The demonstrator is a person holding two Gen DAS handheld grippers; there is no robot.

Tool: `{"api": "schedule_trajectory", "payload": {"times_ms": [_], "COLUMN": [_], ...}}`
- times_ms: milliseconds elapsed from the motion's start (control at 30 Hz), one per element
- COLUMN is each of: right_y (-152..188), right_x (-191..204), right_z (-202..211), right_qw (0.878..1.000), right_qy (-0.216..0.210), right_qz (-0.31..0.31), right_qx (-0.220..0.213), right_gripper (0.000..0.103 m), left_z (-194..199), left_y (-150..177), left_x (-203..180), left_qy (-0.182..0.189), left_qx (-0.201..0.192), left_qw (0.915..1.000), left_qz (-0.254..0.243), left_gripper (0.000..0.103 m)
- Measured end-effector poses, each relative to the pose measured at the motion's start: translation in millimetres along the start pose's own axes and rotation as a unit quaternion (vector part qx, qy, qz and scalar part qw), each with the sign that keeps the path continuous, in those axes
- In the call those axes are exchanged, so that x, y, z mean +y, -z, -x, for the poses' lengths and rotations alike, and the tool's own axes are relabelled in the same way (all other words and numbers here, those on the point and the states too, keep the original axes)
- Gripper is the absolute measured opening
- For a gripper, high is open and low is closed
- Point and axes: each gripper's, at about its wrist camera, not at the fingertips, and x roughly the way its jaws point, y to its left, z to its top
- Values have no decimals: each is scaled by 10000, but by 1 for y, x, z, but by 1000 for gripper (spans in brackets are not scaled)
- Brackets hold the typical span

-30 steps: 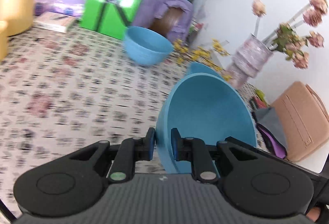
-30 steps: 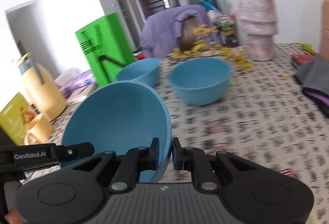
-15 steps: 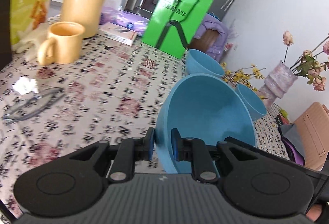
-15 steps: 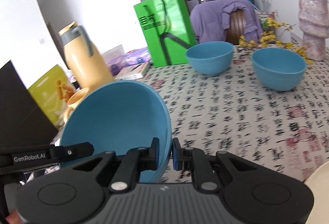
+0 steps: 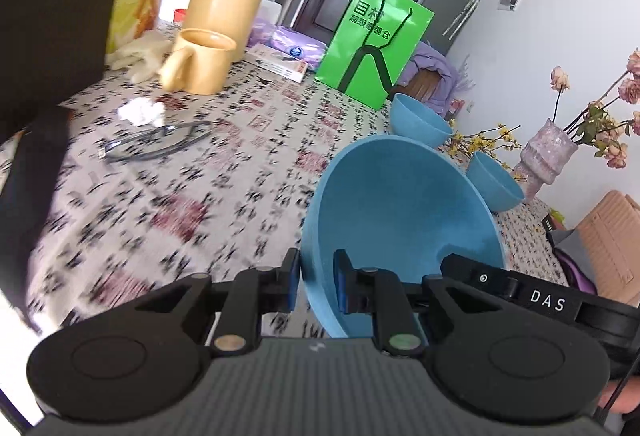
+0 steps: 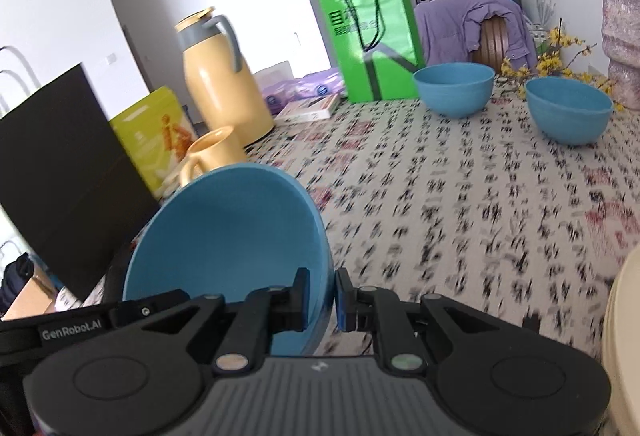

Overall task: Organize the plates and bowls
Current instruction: 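Carry both held blue bowls toward the cream plate stack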

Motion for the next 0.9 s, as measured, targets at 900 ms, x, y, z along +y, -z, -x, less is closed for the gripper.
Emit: {"api": "schedule_trajectory", "payload": {"times_ms": [900], "right_y": [46], "right_x": [-19], "right_z": [1], "right_qw": [9981], "right_qy": [245], "right_qz": [-555], "right_qx": [117], "right_gripper": [26], "left_z": [-33], "left_y": [21], "left_x": [6], "left_qy": [258], "left_qx": [595], "left_qw": [9979], "left_qz": [26], "left_gripper": [20]}}
